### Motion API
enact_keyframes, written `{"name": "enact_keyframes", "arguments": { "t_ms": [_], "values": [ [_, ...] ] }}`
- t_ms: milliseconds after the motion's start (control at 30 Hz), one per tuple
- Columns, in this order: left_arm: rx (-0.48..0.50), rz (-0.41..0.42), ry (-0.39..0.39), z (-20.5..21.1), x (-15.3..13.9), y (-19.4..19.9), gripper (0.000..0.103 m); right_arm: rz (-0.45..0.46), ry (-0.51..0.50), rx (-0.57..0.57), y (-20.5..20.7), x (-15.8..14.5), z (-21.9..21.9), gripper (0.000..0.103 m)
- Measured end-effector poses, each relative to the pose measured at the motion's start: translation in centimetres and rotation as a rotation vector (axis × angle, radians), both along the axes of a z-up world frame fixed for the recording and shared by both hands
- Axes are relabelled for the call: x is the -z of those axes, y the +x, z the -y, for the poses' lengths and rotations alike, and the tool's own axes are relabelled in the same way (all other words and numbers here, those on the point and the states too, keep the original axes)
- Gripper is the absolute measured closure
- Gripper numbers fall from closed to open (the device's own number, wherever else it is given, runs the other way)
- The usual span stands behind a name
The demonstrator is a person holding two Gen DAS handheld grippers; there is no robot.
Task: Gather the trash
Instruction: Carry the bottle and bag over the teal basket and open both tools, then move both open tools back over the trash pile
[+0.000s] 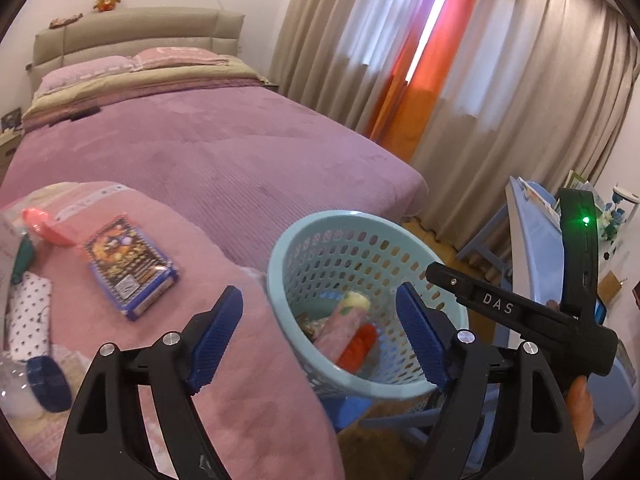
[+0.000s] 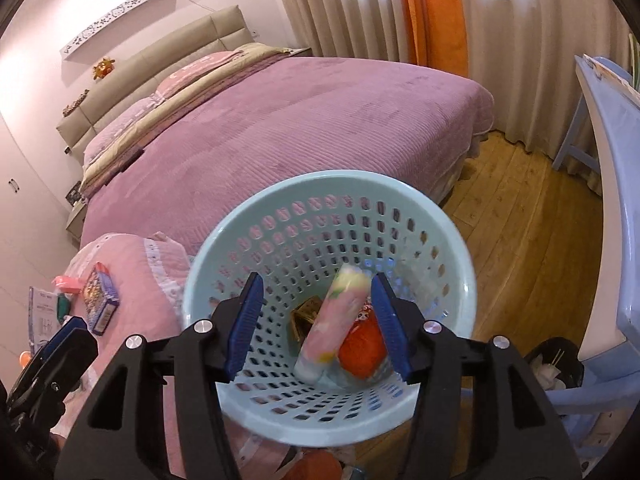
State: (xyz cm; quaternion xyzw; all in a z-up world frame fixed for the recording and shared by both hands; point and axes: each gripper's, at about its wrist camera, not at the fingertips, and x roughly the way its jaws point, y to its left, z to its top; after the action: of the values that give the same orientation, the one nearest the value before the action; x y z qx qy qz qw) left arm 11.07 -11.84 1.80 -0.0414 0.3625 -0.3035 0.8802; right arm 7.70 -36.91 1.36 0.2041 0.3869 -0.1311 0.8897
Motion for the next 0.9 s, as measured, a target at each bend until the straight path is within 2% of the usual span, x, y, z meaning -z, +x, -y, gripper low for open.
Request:
{"name": "enact_keyframes", "arguments": {
  "t_ms": [167, 300, 400, 633, 767, 900],
  "values": [
    [-0.015, -0.003, -0.037, -2.2, -1.3, -1.4, 0.026, 0.034, -0.022, -0.046, -0.6, -1.8, -2.4, 0.05],
    [-0.066, 0.023, -0.051, -5.7, -2.9, -2.9, 0.026, 0.088, -0.052, -0.113, -1.2, -3.9, -5.5, 0.05],
    [-0.147, 0.044, -0.061, -9.5, -4.3, -3.8, 0.024, 0.134, -0.071, -0.178, -1.4, -5.5, -8.6, 0.05],
    [-0.417, 0.102, -0.022, -20.0, -6.5, -5.6, 0.018, 0.215, -0.09, -0.349, -1.5, -7.4, -16.3, 0.05],
    [-0.554, 0.112, -0.004, -25.5, -6.9, -6.1, 0.016, 0.233, -0.116, -0.463, -1.1, -7.5, -21.3, 0.05],
    [-0.661, 0.076, 0.022, -29.8, -6.4, -5.5, 0.014, 0.223, -0.124, -0.554, -0.3, -6.5, -25.1, 0.05]
  ]
}}
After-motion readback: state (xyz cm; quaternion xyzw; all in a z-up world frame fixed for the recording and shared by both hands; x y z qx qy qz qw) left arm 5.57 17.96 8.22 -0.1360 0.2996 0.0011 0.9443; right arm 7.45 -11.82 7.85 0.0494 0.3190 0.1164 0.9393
